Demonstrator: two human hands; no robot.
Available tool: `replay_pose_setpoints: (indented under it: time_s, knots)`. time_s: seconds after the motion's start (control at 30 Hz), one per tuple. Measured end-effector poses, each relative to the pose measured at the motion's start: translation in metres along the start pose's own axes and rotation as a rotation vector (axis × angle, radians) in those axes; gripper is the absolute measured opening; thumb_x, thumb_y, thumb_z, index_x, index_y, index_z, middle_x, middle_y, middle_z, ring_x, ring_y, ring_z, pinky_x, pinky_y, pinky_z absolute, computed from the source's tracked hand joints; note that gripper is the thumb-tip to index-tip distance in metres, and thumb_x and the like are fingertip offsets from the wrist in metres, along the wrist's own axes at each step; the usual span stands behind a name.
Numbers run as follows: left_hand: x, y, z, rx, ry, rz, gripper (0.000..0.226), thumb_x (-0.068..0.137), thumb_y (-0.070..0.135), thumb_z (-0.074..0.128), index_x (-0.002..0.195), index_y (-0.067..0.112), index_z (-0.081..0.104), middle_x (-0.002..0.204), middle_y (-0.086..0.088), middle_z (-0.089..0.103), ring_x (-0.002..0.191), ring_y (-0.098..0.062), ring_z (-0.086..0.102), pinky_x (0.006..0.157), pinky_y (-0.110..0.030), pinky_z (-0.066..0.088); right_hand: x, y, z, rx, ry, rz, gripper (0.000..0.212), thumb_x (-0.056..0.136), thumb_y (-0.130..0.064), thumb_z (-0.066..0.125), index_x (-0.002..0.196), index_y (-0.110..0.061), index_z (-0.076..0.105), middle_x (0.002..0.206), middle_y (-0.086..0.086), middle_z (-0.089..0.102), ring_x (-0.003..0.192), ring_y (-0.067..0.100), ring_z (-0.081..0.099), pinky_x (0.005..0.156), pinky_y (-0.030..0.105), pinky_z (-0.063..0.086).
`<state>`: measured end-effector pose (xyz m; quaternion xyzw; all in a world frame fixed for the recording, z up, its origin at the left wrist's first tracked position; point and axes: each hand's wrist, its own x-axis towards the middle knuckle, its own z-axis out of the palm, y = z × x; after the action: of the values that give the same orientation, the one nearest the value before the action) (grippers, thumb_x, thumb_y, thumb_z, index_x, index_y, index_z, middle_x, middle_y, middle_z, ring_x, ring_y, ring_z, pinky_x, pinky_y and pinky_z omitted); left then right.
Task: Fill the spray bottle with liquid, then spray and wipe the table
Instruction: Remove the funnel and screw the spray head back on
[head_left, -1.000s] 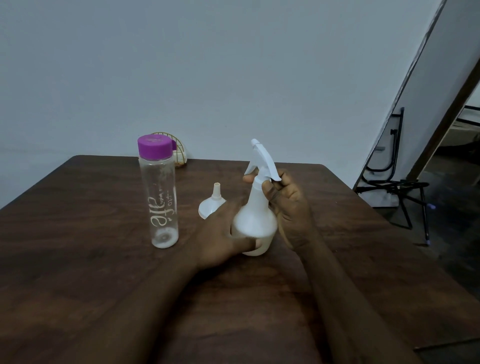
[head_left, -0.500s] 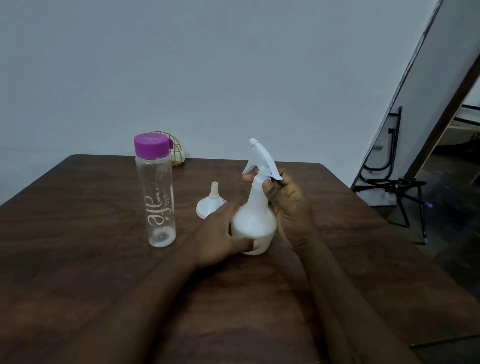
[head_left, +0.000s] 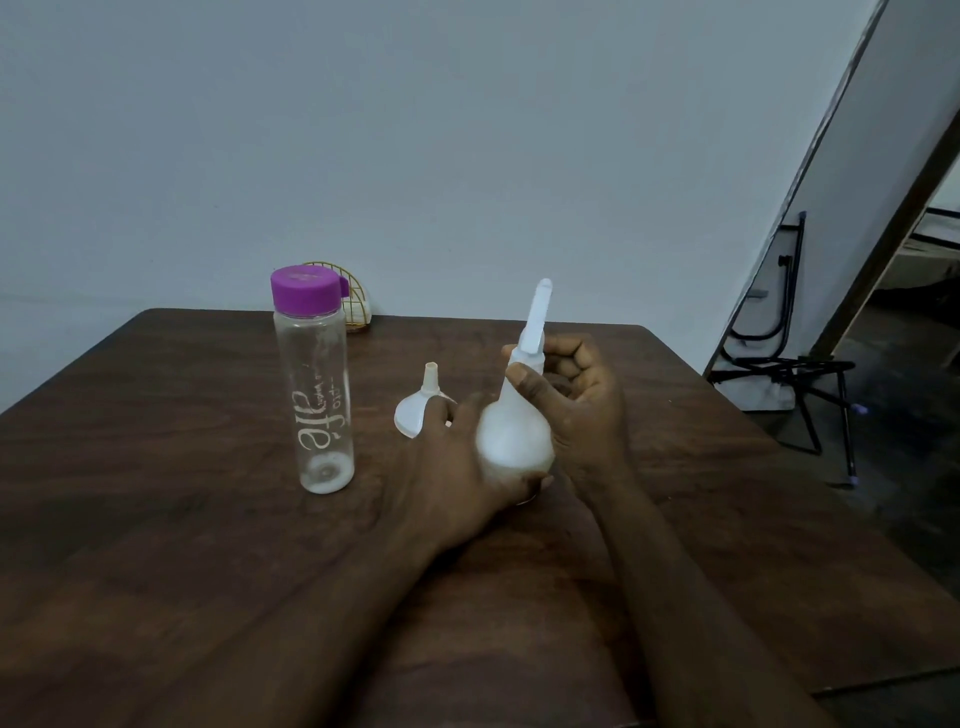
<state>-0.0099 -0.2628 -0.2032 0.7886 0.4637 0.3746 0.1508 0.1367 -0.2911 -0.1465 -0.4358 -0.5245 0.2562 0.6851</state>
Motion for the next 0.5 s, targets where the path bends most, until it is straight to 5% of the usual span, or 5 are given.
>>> replay_pose_setpoints:
  time_s: [0.1, 0.27, 0.33, 0.5]
  knots:
    - [0.0028, 0.0016, -0.0037, -0.036, -0.02, 0.004, 0.099, 0.046, 0.099, 0.064, 0.125, 0.045, 0.039, 0.117, 0.019, 0.046, 0.094, -0.007, 0.051, 0.069, -0.032, 0.051, -0.0014, -0.0025, -0.0017, 0.17, -0.084, 0.044, 0.03, 0.087, -0.03, 0.073, 0.112, -0.015, 0.065, 0.121, 0.01, 0.077, 0.105, 0.018, 0.073, 0.081, 0.031, 0.057]
    - [0.0062, 0.0068, -0.0049, -0.072, -0.027, -0.02, 0.088, 0.047, 0.093, 0.071, 0.113, 0.05, 0.031, 0.097, 0.027, 0.051, 0.085, 0.004, 0.053, 0.066, -0.034, 0.054, 0.0003, 0.0027, 0.0026, 0.038, 0.065, 0.038, 0.031, 0.071, -0.04, 0.086, 0.096, -0.031, 0.07, 0.098, 0.007, 0.077, 0.086, 0.027, 0.069, 0.08, 0.048, 0.057]
    - [0.0067, 0.0067, -0.0045, -0.069, -0.027, -0.016, 0.088, 0.048, 0.092, 0.073, 0.114, 0.051, 0.03, 0.097, 0.028, 0.05, 0.085, 0.003, 0.054, 0.065, -0.034, 0.054, 0.0013, 0.0054, 0.0049, -0.003, 0.13, 0.011, 0.039, 0.063, -0.044, 0.091, 0.09, -0.034, 0.066, 0.086, 0.002, 0.07, 0.075, 0.024, 0.058, 0.073, 0.045, 0.053]
    - [0.0064, 0.0058, -0.0052, -0.073, -0.041, -0.013, 0.089, 0.049, 0.09, 0.075, 0.114, 0.047, 0.032, 0.101, 0.023, 0.054, 0.087, 0.0, 0.057, 0.067, -0.041, 0.058, 0.0021, 0.007, 0.003, 0.171, 0.109, 0.035, 0.052, 0.073, -0.039, 0.085, 0.11, -0.019, 0.055, 0.089, -0.005, 0.076, 0.079, 0.012, 0.068, 0.071, 0.033, 0.054]
